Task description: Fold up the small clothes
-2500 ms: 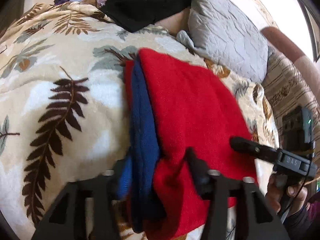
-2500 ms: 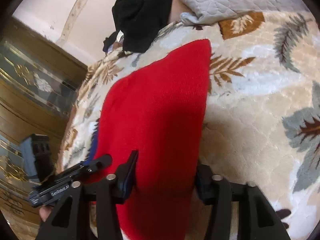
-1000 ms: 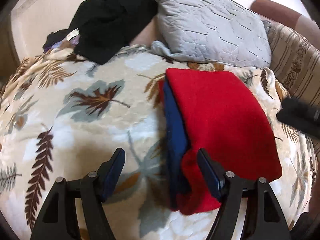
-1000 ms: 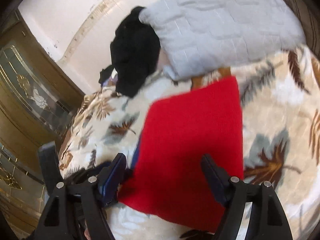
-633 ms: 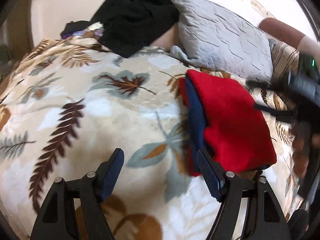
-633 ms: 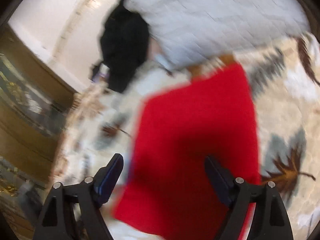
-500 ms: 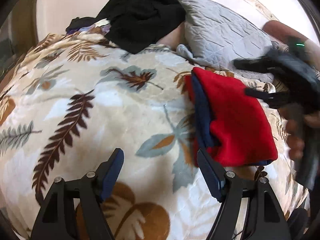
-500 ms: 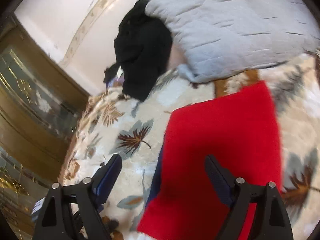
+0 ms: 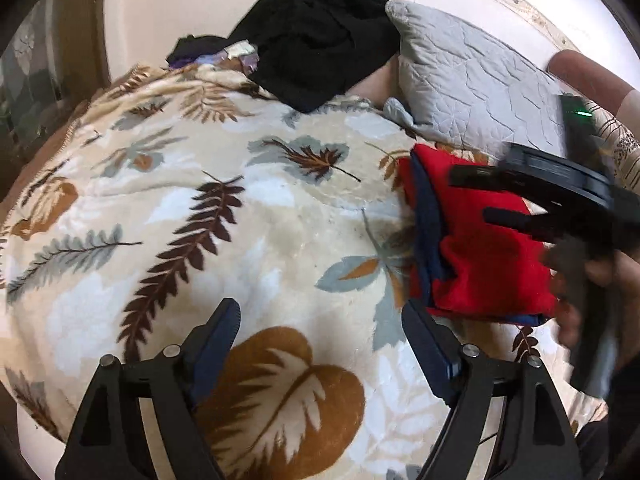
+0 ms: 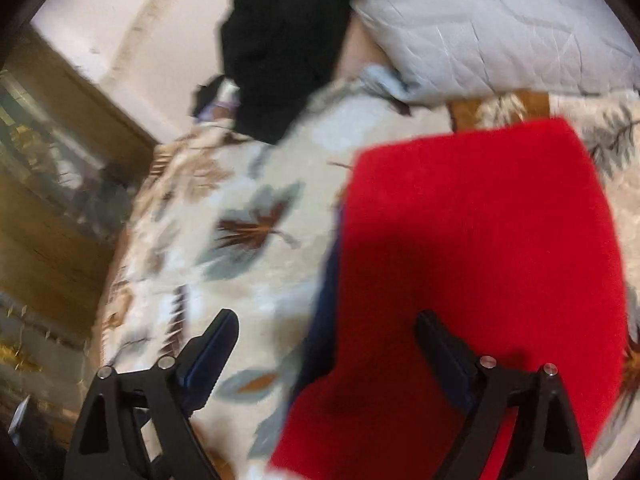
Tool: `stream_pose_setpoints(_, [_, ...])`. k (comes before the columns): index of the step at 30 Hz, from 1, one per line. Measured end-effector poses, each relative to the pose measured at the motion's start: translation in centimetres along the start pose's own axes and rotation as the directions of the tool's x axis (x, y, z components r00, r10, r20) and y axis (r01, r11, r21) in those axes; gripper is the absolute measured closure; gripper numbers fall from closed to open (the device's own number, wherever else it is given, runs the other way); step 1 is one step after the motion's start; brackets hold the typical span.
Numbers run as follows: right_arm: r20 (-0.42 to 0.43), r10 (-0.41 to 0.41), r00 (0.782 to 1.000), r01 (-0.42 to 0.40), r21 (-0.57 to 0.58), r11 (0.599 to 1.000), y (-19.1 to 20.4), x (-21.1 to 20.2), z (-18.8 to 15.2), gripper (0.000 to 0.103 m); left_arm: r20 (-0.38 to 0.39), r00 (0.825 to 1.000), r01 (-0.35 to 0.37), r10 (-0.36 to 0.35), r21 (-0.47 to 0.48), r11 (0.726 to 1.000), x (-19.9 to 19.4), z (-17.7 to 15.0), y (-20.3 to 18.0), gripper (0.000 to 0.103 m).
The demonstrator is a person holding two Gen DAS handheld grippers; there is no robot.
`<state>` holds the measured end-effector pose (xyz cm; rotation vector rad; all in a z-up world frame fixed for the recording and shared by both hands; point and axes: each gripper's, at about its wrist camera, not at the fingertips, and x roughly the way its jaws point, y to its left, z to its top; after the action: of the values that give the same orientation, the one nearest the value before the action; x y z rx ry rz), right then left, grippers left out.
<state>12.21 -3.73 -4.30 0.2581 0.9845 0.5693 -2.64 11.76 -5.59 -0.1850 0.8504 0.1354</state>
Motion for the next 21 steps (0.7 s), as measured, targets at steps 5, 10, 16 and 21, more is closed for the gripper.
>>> stream_pose_setpoints(5, [0.081, -0.087, 0.993, 0.088, -0.012, 0.996, -1.6, -6.5, -5.4, 0.011, -0.005, 1.000, -0.005, 0.005, 0.008, 1.000, -0.8, -0.5, -0.9, 0.020])
stream_pose_setpoints(10, [0.099, -0.153, 0.983, 0.149, 0.047, 0.988, -5.8, -9.4, -10.0, 0.011, -0.016, 1.000, 0.013, -0.012, 0.059, 0.998, -1.3, -1.4, -2.7, 0.020])
stream_pose_setpoints(16, [0.105, -0.107, 0.989, 0.071, 0.301, 0.951, -13.4, -10.4, -11.4, 0.011, -0.055, 0.995, 0.085, -0.083, 0.038, 0.996, 0.8, -1.1, -4.3, 0.020])
stream_pose_setpoints(21, [0.085, -0.027, 0.996, -0.009, 0.398, 0.917, -16.2, -7.4, -9.4, 0.011, -0.080, 0.988, 0.138, -0.134, 0.050, 0.989, 4.0, 0.8, -7.0, 0.020])
